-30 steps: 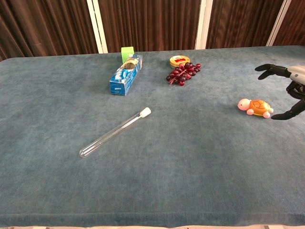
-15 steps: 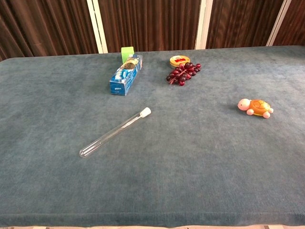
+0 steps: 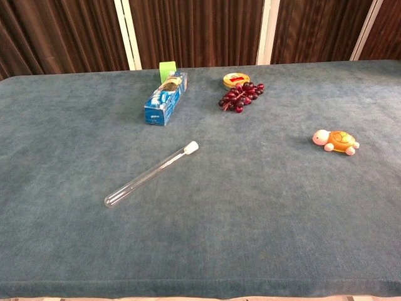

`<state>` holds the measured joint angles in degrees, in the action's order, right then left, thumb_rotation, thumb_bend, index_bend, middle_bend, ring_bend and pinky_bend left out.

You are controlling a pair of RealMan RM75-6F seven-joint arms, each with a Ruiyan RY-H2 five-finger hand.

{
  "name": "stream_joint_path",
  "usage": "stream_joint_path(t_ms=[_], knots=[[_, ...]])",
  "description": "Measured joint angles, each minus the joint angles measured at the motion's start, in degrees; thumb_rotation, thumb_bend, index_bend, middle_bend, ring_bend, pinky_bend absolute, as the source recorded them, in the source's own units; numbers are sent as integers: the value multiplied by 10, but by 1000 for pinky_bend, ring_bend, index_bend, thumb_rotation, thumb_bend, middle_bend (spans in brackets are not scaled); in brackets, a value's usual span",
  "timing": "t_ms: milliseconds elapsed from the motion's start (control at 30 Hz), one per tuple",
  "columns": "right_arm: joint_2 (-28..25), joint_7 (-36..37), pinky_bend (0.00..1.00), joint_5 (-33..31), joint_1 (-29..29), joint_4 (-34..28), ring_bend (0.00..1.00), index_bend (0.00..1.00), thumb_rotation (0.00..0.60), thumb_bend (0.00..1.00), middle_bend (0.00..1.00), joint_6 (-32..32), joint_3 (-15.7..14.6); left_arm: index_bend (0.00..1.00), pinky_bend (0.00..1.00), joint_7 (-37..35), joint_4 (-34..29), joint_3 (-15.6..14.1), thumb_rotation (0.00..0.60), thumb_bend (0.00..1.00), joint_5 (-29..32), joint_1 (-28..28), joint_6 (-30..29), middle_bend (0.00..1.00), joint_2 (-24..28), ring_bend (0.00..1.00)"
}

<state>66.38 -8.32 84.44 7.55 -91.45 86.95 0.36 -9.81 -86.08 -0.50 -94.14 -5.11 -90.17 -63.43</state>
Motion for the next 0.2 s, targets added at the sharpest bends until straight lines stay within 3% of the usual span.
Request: stream_joint_path(t_ms=[200], knots=[[1,2,91,-1,-2,-1,0,0,600,114,0,-11,3,314,359,-2,-1,0,600,488,1,1,-2,234,1,204]])
